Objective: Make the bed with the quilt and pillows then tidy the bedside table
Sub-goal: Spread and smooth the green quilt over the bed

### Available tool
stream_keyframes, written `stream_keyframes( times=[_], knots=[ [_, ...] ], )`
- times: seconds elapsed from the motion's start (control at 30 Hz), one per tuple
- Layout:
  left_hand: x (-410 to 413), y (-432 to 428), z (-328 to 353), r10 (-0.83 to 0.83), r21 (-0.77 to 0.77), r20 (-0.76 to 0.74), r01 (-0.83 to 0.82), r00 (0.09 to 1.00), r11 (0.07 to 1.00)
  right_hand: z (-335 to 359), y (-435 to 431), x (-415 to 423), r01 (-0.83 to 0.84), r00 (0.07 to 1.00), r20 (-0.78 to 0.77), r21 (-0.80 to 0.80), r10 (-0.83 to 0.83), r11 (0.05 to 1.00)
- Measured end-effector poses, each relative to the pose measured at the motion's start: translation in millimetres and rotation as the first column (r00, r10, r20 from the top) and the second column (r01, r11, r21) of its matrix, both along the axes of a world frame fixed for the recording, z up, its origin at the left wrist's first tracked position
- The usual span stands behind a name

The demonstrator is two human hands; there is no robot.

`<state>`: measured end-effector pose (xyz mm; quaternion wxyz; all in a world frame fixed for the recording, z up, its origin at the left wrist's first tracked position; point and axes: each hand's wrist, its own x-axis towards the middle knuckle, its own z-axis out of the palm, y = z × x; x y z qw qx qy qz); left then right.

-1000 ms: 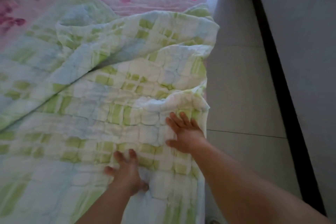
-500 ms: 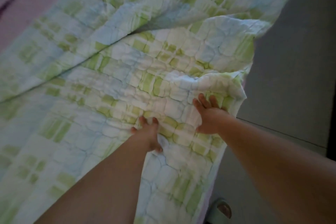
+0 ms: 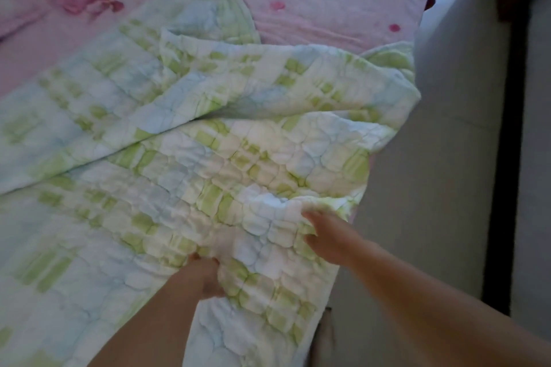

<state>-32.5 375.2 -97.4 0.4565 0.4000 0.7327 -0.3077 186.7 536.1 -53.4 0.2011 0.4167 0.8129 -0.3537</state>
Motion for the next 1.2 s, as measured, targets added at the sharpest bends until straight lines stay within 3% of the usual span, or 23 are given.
stream_keyframes(
  times=[0.17, 0.3, 0.43, 0.57, 0.63, 0.7, 0.73, 0.77, 0.8, 0.83, 0.9, 0.93, 0.97, 1.0, 1.03, 1.07, 1.1, 1.13, 1.17, 1.2],
  knots=[
    [3, 81, 24, -0.077, -0.009, -0.097, 0.076, 0.992, 0.997, 13, 66, 7, 0.269, 0.960, -0.104, 0.069, -0.261, 0.961],
    [17, 173, 49, 0.002, 0.333, -0.120, 0.038, 0.993, 0.942, 20, 122, 12, 0.434, 0.900, -0.096, 0.107, -0.425, 0.895],
    [39, 253, 67, 0.125, 0.595, 0.072, -0.143, 0.990, 0.791, 16, 161, 29, 0.648, 0.762, -0.122, 0.134, -0.636, 0.750],
    [66, 306, 71, 0.071, 0.705, 0.180, -0.179, 0.981, 0.686, 9, 192, 33, 0.881, 0.465, -0.116, -0.035, -0.878, 0.471],
    [79, 328, 68, 0.126, 0.729, 0.257, -0.278, 0.958, 0.626, 0, 211, 24, 0.944, 0.200, -0.104, -0.247, -0.974, 0.220],
    [90, 347, 68, 0.238, 0.698, 0.381, -0.447, 0.893, 0.560, -5, 227, 16, 0.898, -0.100, -0.082, -0.437, -0.992, -0.054],
    [96, 358, 69, 0.294, 0.657, 0.467, -0.550, 0.834, 0.516, -10, 238, 14, 0.843, -0.184, -0.072, -0.525, -0.980, -0.120],
    [100, 365, 71, 0.354, 0.585, 0.557, -0.658, 0.751, 0.474, -8, 244, 10, 0.781, -0.195, -0.057, -0.613, -0.979, -0.120],
    [103, 373, 74, 0.398, 0.505, 0.634, -0.745, 0.663, 0.436, -5, 248, 3, 0.735, -0.137, -0.072, -0.676, -0.988, -0.052],
    [106, 382, 78, 0.427, 0.449, 0.672, -0.791, 0.605, 0.415, 5, 251, -2, 0.716, -0.006, -0.157, -0.690, -0.988, 0.105],
    [106, 399, 82, 0.451, 0.451, 0.685, -0.819, 0.572, 0.353, 24, 255, -14, 0.605, 0.386, -0.376, -0.585, -0.842, 0.539],
    [104, 405, 84, 0.487, 0.481, 0.685, -0.839, 0.541, 0.256, 33, 255, -19, 0.474, 0.565, -0.428, -0.531, -0.705, 0.702],
    [98, 408, 86, 0.558, 0.485, 0.693, -0.868, 0.456, 0.107, 40, 255, -22, 0.370, 0.675, -0.416, -0.524, -0.610, 0.767],
    [88, 409, 87, 0.627, 0.439, 0.715, -0.896, 0.308, -0.062, 44, 258, -22, 0.318, 0.709, -0.415, -0.533, -0.570, 0.784],
    [76, 407, 87, 0.655, 0.338, 0.745, -0.917, 0.125, -0.210, 44, 263, -21, 0.364, 0.643, -0.384, -0.608, -0.663, 0.706],
    [64, 402, 87, 0.613, 0.176, 0.787, -0.928, -0.069, -0.330, 44, 271, -18, 0.453, 0.511, -0.337, -0.676, -0.791, 0.581],
    [54, 397, 85, 0.560, 0.041, 0.803, -0.920, -0.201, -0.390, 40, 278, -15, 0.523, 0.331, -0.252, -0.754, -0.910, 0.399],
    [47, 392, 87, 0.543, -0.021, 0.802, -0.921, -0.248, -0.389, 37, 284, -16, 0.524, 0.188, -0.159, -0.819, -0.969, 0.236],
    [45, 387, 89, 0.563, -0.011, 0.799, -0.941, -0.212, -0.339, 33, 289, -15, 0.477, 0.105, -0.064, -0.872, -0.992, 0.107],
    [44, 381, 90, 0.600, 0.048, 0.791, -0.966, -0.118, -0.254, 32, 292, -17, 0.410, 0.044, 0.021, -0.912, -0.999, -0.002]
  ],
)
